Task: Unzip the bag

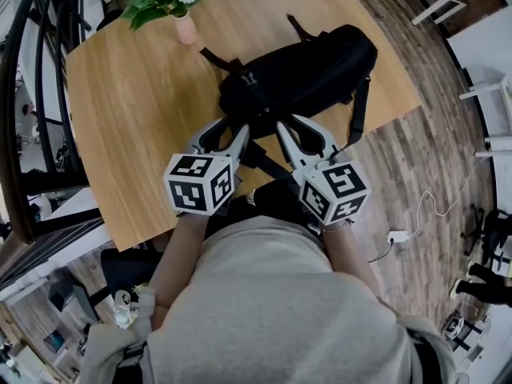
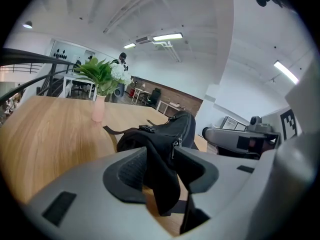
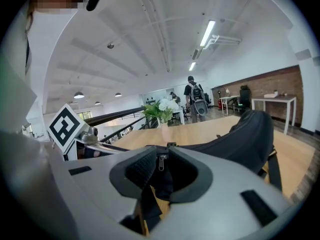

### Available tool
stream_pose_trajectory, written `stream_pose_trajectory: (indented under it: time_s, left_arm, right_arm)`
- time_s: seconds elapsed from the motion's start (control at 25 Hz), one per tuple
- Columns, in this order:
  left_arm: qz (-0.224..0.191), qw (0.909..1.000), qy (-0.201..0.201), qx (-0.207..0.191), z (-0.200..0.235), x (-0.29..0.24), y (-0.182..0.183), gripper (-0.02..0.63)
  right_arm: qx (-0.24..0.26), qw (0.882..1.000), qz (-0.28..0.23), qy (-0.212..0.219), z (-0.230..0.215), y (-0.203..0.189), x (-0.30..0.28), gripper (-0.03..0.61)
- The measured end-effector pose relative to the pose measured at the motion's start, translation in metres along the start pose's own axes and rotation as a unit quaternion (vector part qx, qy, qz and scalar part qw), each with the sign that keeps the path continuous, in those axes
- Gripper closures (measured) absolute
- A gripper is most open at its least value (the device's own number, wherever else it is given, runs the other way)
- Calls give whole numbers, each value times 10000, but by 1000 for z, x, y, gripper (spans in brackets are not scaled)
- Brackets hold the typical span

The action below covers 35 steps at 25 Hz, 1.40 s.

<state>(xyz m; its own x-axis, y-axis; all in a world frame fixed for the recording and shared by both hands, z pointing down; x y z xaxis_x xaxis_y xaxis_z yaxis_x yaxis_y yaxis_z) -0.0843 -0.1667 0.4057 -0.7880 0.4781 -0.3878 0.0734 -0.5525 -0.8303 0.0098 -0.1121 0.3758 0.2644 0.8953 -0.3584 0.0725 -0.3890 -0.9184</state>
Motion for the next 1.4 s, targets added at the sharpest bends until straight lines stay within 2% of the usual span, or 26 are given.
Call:
stream_pose_trajectory:
  time_s: [0.44,0.64,0.84,1.0,1.2,1.4]
  left_arm:
    - [137,9999,32,-4,3,-4,-6,449]
    - [214,9998,-3,-11,4,-7,-6,451]
    - [256,9995,72,-149,5,-9,-7,533]
    - [193,9997,84,-159,4,-9,-5,554]
    - [49,9999,-9,121,5,-7,0,562]
    - [51,9999,4,92,5,-7,2,563]
  right_arm:
    - [845,9962,179,87,4,3,-10,506]
    - [781,9964,200,258,6,1,-15,506]
    - [1125,9928,311,260,6,-4,-20,506]
    - [1569,9867,368,207,8,-6,-24,505]
    - [2233,9738,436,42,8,-9,-31,495]
    - [2692,9620,465,-45,11,-14,-34,485]
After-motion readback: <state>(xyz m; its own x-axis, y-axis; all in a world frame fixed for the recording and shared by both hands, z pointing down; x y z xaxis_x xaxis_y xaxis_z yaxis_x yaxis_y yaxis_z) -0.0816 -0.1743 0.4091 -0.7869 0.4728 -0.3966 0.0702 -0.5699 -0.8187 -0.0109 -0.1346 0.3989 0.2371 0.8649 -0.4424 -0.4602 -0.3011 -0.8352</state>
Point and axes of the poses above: the fingertips, and each gripper's own axes: x backward along the fingers, z to its left, y out of its top, the point moved 2 cm from there along x, backward along the fingers
